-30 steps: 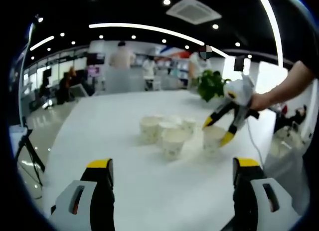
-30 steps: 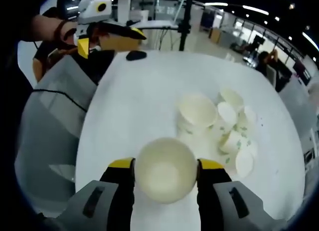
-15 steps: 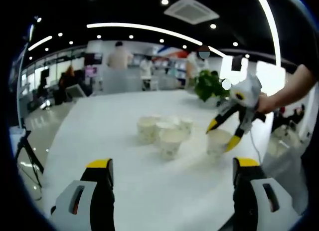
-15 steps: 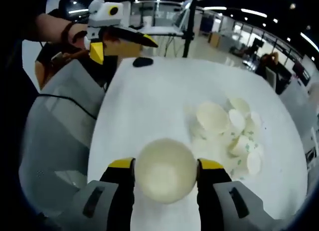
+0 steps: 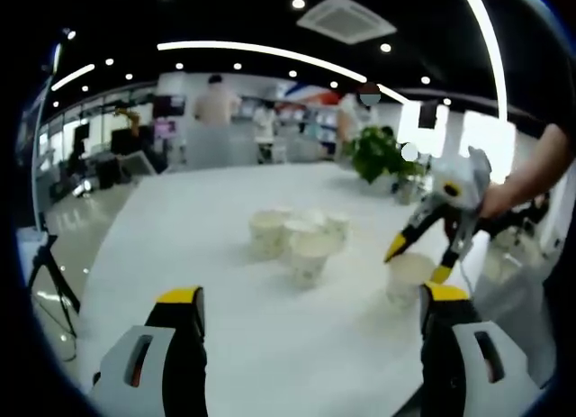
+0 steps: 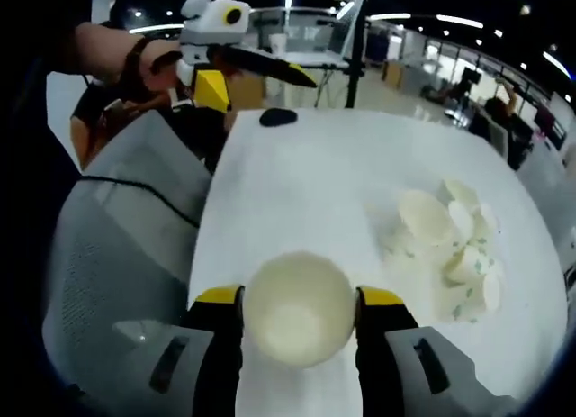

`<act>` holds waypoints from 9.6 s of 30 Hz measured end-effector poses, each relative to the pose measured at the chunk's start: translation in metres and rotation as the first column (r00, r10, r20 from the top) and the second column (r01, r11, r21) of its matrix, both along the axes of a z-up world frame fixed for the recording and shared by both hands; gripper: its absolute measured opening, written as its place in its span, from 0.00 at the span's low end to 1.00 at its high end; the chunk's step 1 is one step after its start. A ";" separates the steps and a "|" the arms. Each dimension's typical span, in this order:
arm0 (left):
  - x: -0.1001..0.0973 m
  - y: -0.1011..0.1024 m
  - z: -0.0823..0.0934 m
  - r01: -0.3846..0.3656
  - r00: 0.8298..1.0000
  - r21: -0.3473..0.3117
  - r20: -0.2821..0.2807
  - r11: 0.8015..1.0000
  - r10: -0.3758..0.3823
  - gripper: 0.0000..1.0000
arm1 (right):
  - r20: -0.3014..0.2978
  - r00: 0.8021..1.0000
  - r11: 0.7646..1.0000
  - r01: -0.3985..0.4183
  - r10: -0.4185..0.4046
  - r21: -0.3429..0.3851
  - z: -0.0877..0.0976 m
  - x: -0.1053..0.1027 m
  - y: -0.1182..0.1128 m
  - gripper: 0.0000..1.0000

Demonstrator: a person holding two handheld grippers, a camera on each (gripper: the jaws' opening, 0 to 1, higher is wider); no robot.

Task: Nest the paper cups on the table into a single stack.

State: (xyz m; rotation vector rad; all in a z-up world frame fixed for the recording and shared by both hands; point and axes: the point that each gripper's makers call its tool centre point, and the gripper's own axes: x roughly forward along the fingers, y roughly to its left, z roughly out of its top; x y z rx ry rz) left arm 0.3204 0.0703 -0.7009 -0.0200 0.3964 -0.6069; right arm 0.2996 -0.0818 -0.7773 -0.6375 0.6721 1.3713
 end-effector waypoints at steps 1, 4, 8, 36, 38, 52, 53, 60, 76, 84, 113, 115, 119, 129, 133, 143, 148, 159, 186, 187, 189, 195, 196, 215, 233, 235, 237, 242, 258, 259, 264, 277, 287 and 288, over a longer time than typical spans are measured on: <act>-0.001 0.000 0.000 0.000 1.000 -0.002 -0.001 1.000 0.000 1.00 | -0.006 1.000 1.000 0.003 -0.003 0.006 0.000 -0.002 0.002 0.46; -0.002 0.000 0.000 -0.002 1.000 -0.004 -0.002 1.000 0.002 1.00 | -0.013 1.000 1.000 0.004 -0.004 0.015 -0.001 -0.009 0.004 0.46; -0.004 -0.002 0.000 0.004 1.000 -0.003 -0.001 1.000 -0.004 1.00 | -0.021 1.000 1.000 0.003 -0.002 0.018 -0.004 -0.016 0.006 0.46; -0.013 0.001 -0.005 0.000 1.000 -0.001 -0.017 1.000 0.000 1.00 | -0.006 0.999 0.998 0.049 -0.049 0.037 -0.024 -0.027 0.003 0.50; -0.013 0.002 -0.004 -0.005 1.000 0.004 -0.012 1.000 0.005 1.00 | -0.004 0.999 0.998 0.046 -0.046 0.033 -0.025 -0.028 0.003 0.50; -0.015 0.004 0.001 -0.013 1.000 -0.004 -0.006 1.000 0.013 1.00 | 0.003 0.999 0.998 0.052 -0.052 0.037 -0.021 -0.027 0.003 0.57; -0.015 0.004 0.003 -0.013 1.000 0.000 -0.004 1.000 0.013 1.00 | 0.008 0.999 0.998 0.050 -0.050 0.042 -0.019 -0.028 0.003 0.58; -0.017 0.004 0.008 -0.010 1.000 0.000 -0.003 1.000 0.010 1.00 | 0.025 0.997 0.994 0.074 -0.077 0.082 -0.002 -0.025 0.003 0.60; -0.020 0.009 0.014 0.002 1.000 0.023 0.004 1.000 -0.002 1.00 | 0.040 0.962 0.930 0.248 -0.269 0.270 0.064 0.020 -0.010 0.62; -0.020 0.012 0.017 -0.001 1.000 0.022 0.013 1.000 0.000 1.00 | 0.053 0.934 0.902 0.324 -0.353 0.284 0.074 0.037 -0.035 0.62; -0.025 0.006 0.018 0.022 1.000 0.020 0.014 1.000 -0.022 1.00 | 0.062 0.827 0.805 0.522 -0.558 0.283 0.082 0.043 -0.115 0.89; -0.024 0.008 0.018 0.022 1.000 0.020 0.017 1.000 -0.022 1.00 | 0.066 0.817 0.794 0.533 -0.573 0.292 0.084 0.044 -0.117 0.95; -0.024 0.007 0.020 0.024 0.999 0.017 0.024 1.000 -0.025 1.00 | 0.076 0.807 0.786 0.543 -0.586 0.296 0.088 0.043 -0.121 0.97; -0.022 -0.005 0.025 0.066 0.997 0.022 0.031 0.998 -0.067 1.00 | 0.100 0.799 0.785 0.546 -0.593 0.293 0.094 0.048 -0.127 1.00; -0.016 -0.009 0.024 0.044 0.999 0.026 0.019 0.999 -0.045 1.00 | 0.099 0.804 0.786 0.536 -0.587 0.307 0.094 0.054 -0.128 1.00; 0.008 -0.027 0.023 0.009 1.000 0.053 0.030 0.999 -0.011 1.00 | 0.084 0.844 0.823 0.488 -0.530 0.290 0.066 0.062 -0.123 1.00; 0.030 -0.040 0.016 0.062 0.997 0.090 0.039 0.994 -0.066 1.00 | 0.105 0.820 0.801 0.511 -0.563 0.311 0.073 0.058 -0.121 1.00; 0.074 -0.061 -0.043 0.211 0.976 0.119 0.021 0.970 -0.215 1.00 | 0.050 0.742 0.724 0.633 -0.668 0.274 0.056 0.050 -0.123 0.99; 0.118 -0.124 -0.077 0.362 0.927 0.057 0.087 0.931 -0.365 0.74 | -0.006 0.643 0.631 0.754 -0.766 0.180 0.040 -0.002 -0.152 0.98; 0.118 -0.126 -0.078 0.368 0.924 0.056 0.085 0.928 -0.372 0.73 | -0.007 0.641 0.630 0.756 -0.767 0.176 0.040 -0.005 -0.152 0.98; 0.119 -0.129 -0.078 0.378 0.918 0.083 0.098 0.922 -0.385 0.68 | -0.006 0.638 0.628 0.759 -0.770 0.174 0.040 -0.008 -0.153 0.98; 0.122 -0.132 -0.078 0.374 0.921 0.060 0.095 0.925 -0.379 0.69 | -0.047 0.609 0.593 0.785 -0.792 0.178 0.038 -0.013 -0.157 0.98; 0.122 -0.133 -0.078 0.376 0.920 0.061 0.095 0.925 -0.380 0.69 | -0.046 0.605 0.590 0.788 -0.795 0.177 0.037 -0.013 -0.159 0.98; 0.123 -0.135 -0.083 0.402 0.909 0.069 0.089 0.913 -0.407 0.47 | -0.029 0.584 0.572 0.803 -0.811 0.169 0.040 -0.015 -0.164 0.95; 0.114 -0.135 -0.080 0.432 0.897 0.033 0.087 0.901 -0.433 0.40 | -0.026 0.589 0.575 0.797 -0.808 0.187 0.045 -0.007 -0.157 0.94; 0.112 -0.134 -0.078 0.437 0.894 0.030 0.092 0.899 -0.438 0.40 | -0.026 0.589 0.574 0.796 -0.808 0.191 0.047 -0.006 -0.154 0.94; 0.110 -0.133 -0.075 0.440 0.893 0.027 0.096 0.898 -0.440 0.40 | -0.021 0.594 0.579 0.792 -0.805 0.195 0.049 -0.005 -0.152 0.94; 0.109 -0.130 -0.072 0.437 0.894 0.029 0.103 0.899 -0.437 0.40 | -0.009 0.604 0.591 0.782 -0.797 0.200 0.053 -0.004 -0.152 0.94; 0.103 -0.120 -0.035 0.454 0.881 0.023 0.138 0.890 -0.453 0.41 | 0.012 0.612 0.594 0.763 -0.791 0.257 0.079 0.013 -0.147 0.94; 0.102 -0.119 -0.032 0.458 0.878 0.030 0.139 0.888 -0.458 0.40 | 0.010 0.611 0.592 0.763 -0.791 0.260 0.080 0.014 -0.146 0.94; 0.101 -0.113 -0.013 0.465 0.876 0.024 0.135 0.885 -0.463 0.40 | 0.014 0.618 0.595 0.750 -0.786 0.288 0.089 0.020 -0.143 0.94; 0.075 -0.118 0.038 0.544 0.826 0.012 0.171 0.839 -0.538 0.40 | 0.004 0.603 0.568 0.749 -0.798 0.342 0.100 0.027 -0.140 0.93; 0.041 -0.123 0.068 0.599 0.786 -0.012 0.197 0.801 -0.586 0.40 | 0.005 0.611 0.571 0.737 -0.791 0.361 0.106 0.028 -0.137 0.92; 0.036 -0.124 0.067 0.609 0.781 -0.014 0.188 0.793 -0.596 0.39 | -0.001 0.610 0.568 0.739 -0.793 0.363 0.107 0.028 -0.137 0.92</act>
